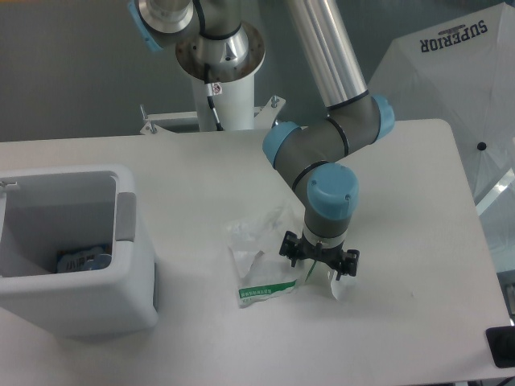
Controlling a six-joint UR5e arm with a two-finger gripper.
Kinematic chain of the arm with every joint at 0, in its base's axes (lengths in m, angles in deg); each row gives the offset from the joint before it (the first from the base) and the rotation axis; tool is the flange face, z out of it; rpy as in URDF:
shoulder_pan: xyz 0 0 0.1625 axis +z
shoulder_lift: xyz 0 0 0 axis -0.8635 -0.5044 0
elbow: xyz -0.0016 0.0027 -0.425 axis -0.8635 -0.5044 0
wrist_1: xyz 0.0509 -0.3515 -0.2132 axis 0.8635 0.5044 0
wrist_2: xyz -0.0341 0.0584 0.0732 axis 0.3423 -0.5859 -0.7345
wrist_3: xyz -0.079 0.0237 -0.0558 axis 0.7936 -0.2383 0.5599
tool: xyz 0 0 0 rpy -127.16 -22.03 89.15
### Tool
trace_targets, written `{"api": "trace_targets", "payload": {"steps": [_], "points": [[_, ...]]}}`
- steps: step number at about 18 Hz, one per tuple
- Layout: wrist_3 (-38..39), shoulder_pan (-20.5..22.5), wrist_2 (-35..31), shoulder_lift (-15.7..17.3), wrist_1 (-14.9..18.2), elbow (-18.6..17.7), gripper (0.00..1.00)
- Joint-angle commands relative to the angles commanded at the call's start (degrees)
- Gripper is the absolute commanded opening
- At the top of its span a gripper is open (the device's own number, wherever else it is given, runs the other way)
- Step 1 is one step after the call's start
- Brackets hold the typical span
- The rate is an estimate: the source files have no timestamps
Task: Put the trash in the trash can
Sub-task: 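Position the gripper over the bag's edge and close on it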
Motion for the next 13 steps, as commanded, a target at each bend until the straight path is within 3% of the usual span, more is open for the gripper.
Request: {"api": "trace_targets", "payload": {"steps": [6, 9, 11, 13], "points": [[0.0, -0.2, 0.0, 0.5, -0.2, -1.9, 0.82], [0.0, -0.2, 0.1, 0.7, -0.3, -2.4, 0.63], [0.1, -0.3, 0.2, 0.9, -0.2, -2.5, 0.43], [0.2, -0.3, 0.1, 0.9, -0.1, -2.6, 0.32]]}}
